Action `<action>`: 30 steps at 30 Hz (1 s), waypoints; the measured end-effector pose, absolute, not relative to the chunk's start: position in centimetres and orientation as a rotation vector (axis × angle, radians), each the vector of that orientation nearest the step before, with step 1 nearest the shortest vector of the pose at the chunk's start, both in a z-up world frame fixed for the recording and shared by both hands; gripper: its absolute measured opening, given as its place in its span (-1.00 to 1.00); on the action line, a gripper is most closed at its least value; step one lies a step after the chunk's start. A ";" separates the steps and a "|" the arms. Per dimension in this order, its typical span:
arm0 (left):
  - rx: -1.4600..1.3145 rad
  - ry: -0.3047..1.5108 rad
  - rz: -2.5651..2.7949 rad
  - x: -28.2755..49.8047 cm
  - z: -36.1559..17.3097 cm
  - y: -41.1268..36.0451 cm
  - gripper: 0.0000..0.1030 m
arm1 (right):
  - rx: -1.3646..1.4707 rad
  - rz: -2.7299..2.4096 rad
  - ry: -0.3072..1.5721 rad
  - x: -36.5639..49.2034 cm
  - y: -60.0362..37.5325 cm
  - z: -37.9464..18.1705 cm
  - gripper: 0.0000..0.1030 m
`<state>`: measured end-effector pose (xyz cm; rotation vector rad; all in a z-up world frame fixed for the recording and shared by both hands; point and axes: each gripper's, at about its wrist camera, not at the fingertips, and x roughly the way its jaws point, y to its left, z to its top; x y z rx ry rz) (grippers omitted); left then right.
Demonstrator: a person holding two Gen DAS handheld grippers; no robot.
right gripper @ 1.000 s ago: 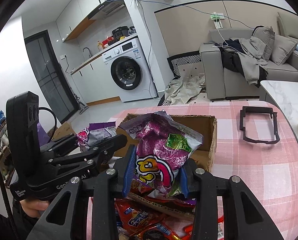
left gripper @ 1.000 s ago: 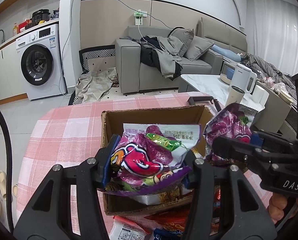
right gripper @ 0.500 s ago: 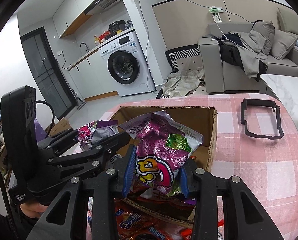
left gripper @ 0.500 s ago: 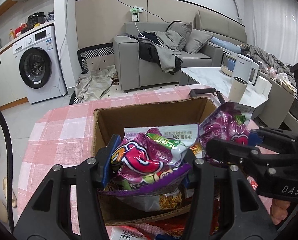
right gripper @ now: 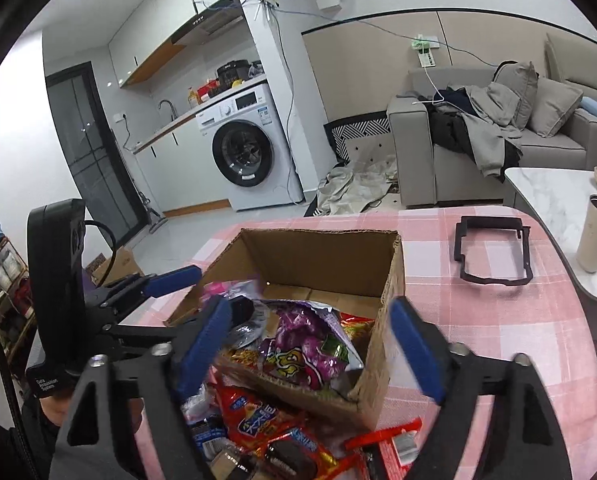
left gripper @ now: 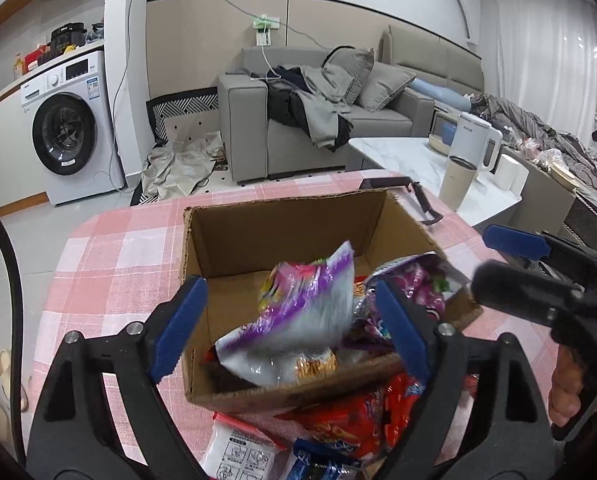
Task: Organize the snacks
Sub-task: 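Lower the purple bag into the box and open the left tool, then move the left tool to the blue biscuit pack and close on it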
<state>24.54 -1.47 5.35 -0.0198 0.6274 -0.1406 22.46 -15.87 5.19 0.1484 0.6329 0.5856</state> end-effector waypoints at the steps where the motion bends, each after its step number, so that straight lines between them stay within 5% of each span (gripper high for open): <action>1: -0.024 0.627 -0.144 24.1 5.5 -1.3 0.67 | 0.152 0.587 0.633 22.1 -16.2 5.4 0.92; 5: -0.034 0.603 -0.116 21.7 6.0 -1.0 0.99 | 0.128 0.565 0.617 20.4 -17.0 6.1 0.99; 30: -0.052 0.540 0.002 11.3 3.2 1.1 0.99 | 0.134 0.527 0.706 15.7 -20.3 0.8 0.99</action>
